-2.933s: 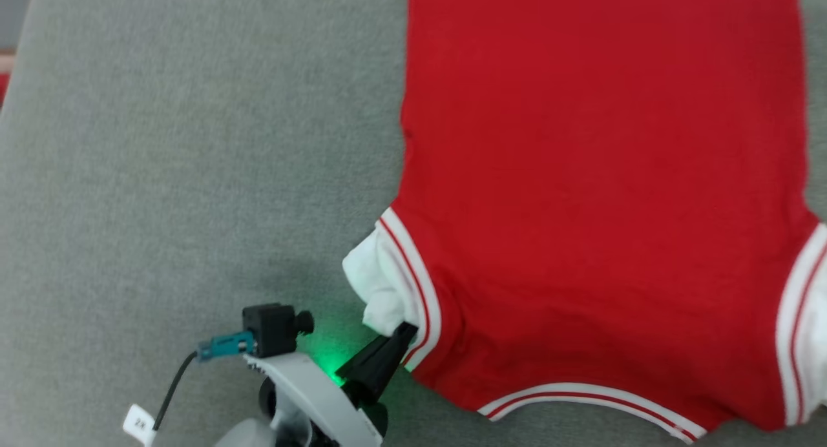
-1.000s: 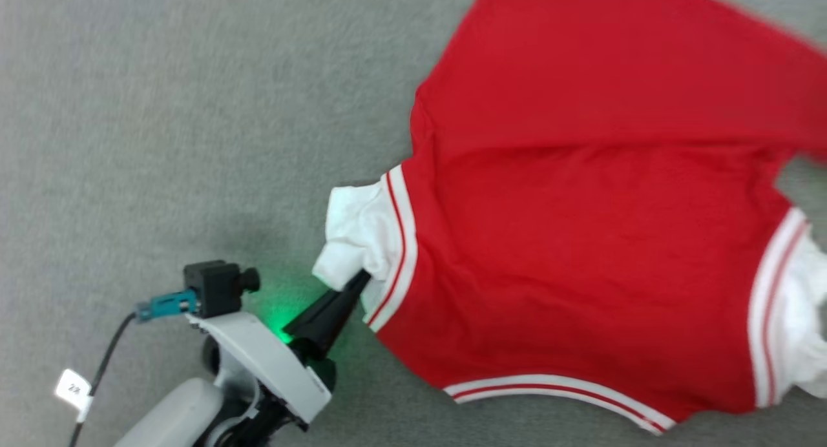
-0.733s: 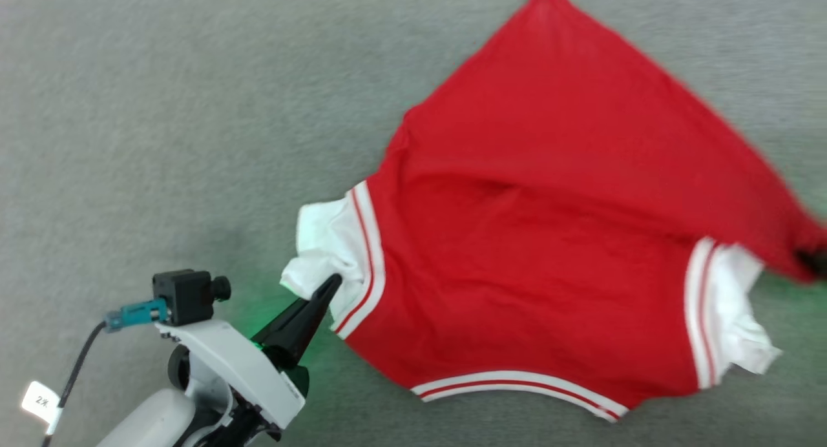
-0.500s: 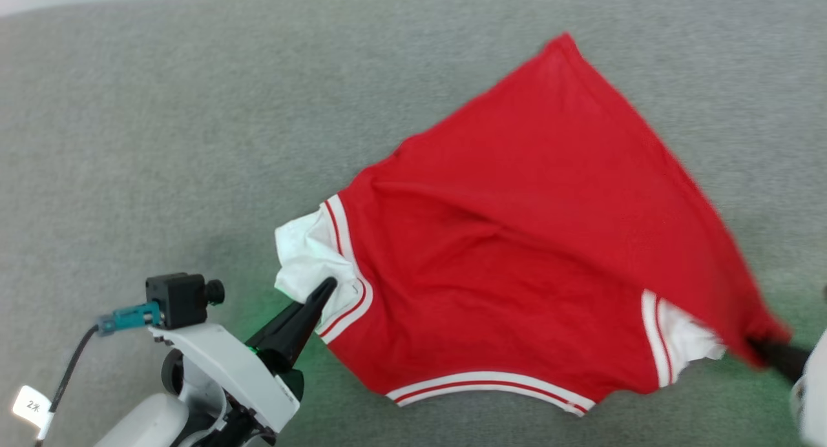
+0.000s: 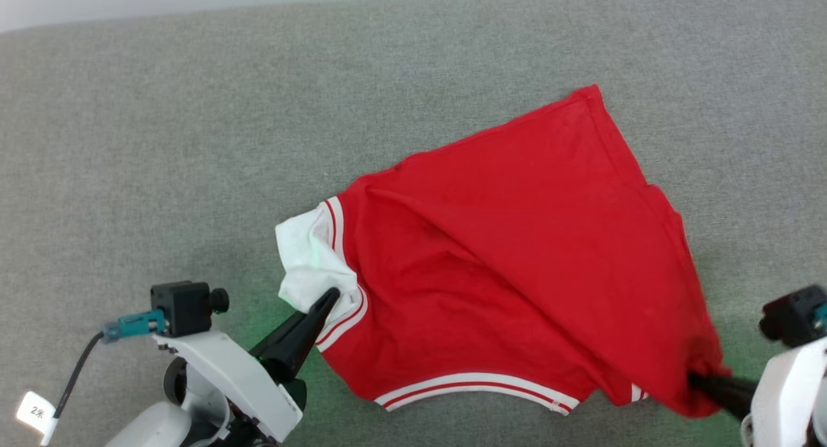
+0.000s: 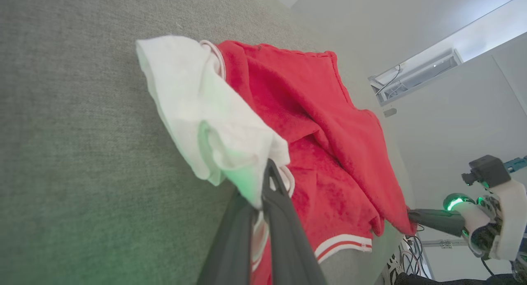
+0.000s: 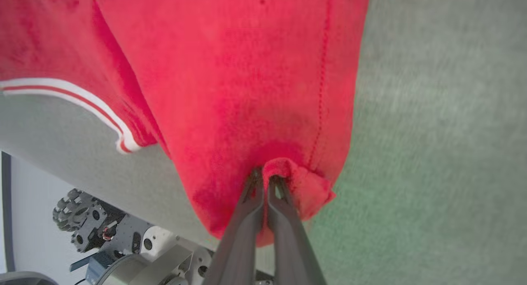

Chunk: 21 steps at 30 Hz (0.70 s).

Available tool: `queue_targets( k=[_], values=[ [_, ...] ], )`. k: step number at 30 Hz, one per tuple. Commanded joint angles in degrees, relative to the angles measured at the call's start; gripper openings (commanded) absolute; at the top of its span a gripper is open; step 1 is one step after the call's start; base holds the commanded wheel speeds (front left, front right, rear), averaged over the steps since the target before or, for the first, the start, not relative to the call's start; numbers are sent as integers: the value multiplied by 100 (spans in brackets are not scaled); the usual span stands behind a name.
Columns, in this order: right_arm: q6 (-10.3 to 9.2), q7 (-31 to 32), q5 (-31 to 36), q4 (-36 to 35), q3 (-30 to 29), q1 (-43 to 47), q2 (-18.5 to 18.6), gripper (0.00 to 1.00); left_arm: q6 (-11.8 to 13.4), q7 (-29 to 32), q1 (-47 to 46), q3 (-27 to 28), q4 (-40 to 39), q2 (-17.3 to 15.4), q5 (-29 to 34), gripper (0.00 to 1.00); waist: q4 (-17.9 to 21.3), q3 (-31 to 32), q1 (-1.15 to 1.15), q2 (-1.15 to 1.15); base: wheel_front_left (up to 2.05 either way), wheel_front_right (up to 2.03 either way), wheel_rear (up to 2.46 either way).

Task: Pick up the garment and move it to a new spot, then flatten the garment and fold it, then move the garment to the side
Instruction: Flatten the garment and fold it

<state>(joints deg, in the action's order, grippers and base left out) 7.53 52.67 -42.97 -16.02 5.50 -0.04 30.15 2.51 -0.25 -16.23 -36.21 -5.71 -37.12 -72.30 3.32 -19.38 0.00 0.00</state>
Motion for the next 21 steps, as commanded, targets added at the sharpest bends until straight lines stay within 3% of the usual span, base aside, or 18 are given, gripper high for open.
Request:
queue_targets(
  k=[1, 9, 14, 17, 21],
  values=[
    [-9, -19, 1, -26, -30, -29, 28, 100, 6, 0, 19, -7, -12, -10, -2, 0, -9, -6, 0, 0, 0, 0, 0],
    [-9, 99, -360, -754, -809, -383, 573, 100, 17, -22, -56, -16, -87, 60, 28, 0, -142, -164, 0, 0, 0, 0, 0],
    [-9, 130, -339, -1048, -1371, -1212, 888, 100, -48, 9, -255, -79, -133, 185, 110, 0, -328, -459, 0, 0, 0, 0, 0],
    [-9, -163, -244, -763, -1184, -2172, 868, 100, -64, 6, -423, -73, -159, 248, 164, 0, -416, -733, 0, 0, 0, 0, 0],
    [-9, -475, 40, 90, -393, -3410, 849, 100, -175, 54, -659, -139, -123, 354, 257, 0, -552, -1091, 0, 0, 0, 0, 0]
  ],
)
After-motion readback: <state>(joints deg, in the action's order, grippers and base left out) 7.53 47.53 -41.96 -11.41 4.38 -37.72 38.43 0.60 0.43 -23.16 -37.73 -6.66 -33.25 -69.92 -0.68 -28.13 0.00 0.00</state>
